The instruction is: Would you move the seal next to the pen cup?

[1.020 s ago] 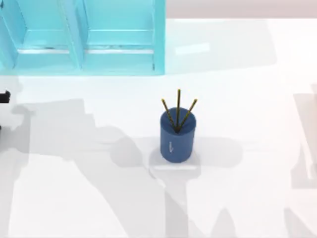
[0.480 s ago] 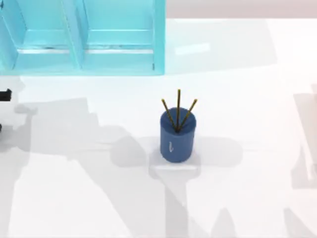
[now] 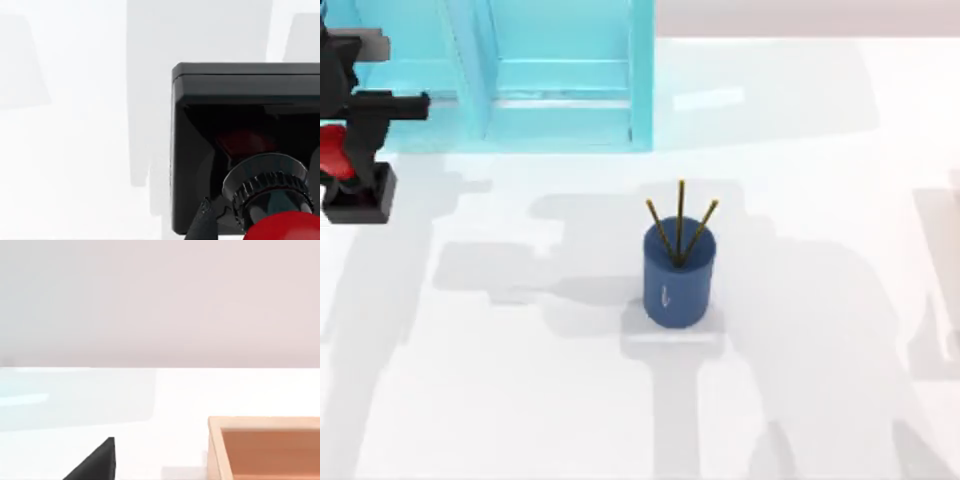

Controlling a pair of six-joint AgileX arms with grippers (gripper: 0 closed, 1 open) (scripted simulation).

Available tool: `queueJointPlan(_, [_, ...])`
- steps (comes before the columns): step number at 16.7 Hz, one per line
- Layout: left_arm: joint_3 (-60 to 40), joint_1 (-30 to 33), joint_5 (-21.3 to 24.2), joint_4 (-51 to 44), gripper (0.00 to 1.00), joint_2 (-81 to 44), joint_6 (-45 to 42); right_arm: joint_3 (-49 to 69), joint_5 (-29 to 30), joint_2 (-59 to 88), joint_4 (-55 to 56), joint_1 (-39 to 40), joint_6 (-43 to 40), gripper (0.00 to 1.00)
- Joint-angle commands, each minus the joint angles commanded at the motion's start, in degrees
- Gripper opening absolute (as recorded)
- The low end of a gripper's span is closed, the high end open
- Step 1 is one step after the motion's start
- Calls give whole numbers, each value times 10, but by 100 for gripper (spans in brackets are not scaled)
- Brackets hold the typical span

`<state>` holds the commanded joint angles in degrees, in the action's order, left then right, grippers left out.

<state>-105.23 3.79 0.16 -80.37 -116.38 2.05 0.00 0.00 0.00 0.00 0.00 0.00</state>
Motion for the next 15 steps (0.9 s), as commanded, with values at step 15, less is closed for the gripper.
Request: queueJointPlan(15, [-63, 167, -8, -55, 0, 21, 164, 0, 0, 0, 0, 0, 0, 100])
